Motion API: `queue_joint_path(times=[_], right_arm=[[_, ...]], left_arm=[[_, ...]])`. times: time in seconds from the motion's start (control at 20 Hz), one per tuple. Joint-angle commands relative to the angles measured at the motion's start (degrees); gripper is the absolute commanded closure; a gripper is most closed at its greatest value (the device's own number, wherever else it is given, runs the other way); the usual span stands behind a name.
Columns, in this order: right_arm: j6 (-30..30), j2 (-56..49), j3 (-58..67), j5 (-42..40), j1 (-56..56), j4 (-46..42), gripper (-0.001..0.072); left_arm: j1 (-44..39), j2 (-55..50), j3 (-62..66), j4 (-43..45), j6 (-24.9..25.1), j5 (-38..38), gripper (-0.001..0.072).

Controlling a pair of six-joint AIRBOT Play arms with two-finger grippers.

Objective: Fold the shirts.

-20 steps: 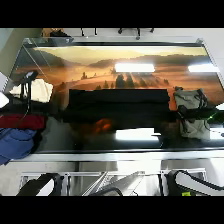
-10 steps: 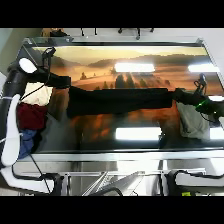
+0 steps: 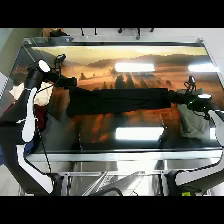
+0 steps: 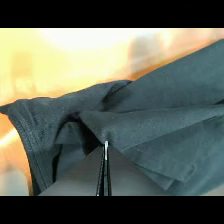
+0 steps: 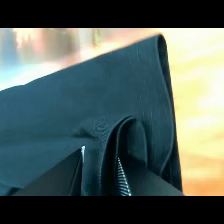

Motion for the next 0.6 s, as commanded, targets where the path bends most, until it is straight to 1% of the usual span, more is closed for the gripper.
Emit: queue_joint_path(times=[0.0, 0.05, 0.1, 0.15, 0.3, 0.45, 0.5, 0.55], right_arm=[[0.74, 0.00, 3.06, 0.17, -0.22, -4.90, 0.0410], [3.37, -0.24, 3.87, 0.20, -0.22, -7.15, 0.0292], [5.88, -0.63, 4.35, 0.37, -0.22, -9.22, 0.0248], [7.28, -1.16, 4.52, 0.63, -0.22, -10.58, 0.0247], [7.26, -2.58, 4.52, 2.05, -0.24, -10.97, 0.0247], [8.04, -2.69, 5.57, 3.10, -1.62, -10.95, 0.0246], [9.27, -2.91, 6.38, 3.89, -2.69, -10.95, 0.0200], [10.36, -3.52, 7.58, 5.35, -3.80, -10.93, 0.0178]], left_arm=[[-0.07, -1.40, 2.45, -0.11, -0.09, -4.76, 0.0692], [-0.07, -1.42, 3.10, -0.11, -0.22, -6.62, 0.0692], [-0.07, -1.42, 3.61, -0.11, -0.52, -8.50, 0.0692], [-0.22, -1.31, 3.65, -0.11, -0.52, -9.99, 0.0692], [-0.37, -1.29, 2.38, -0.09, -0.55, -13.53, 0.0692], [-0.35, -1.29, 0.94, -0.02, -0.98, -13.70, 0.0691], [-0.35, -1.29, 0.98, -0.02, -1.11, -13.68, 0.0689], [-0.35, -1.27, 1.22, -0.04, -1.16, -13.64, 0.0687]])
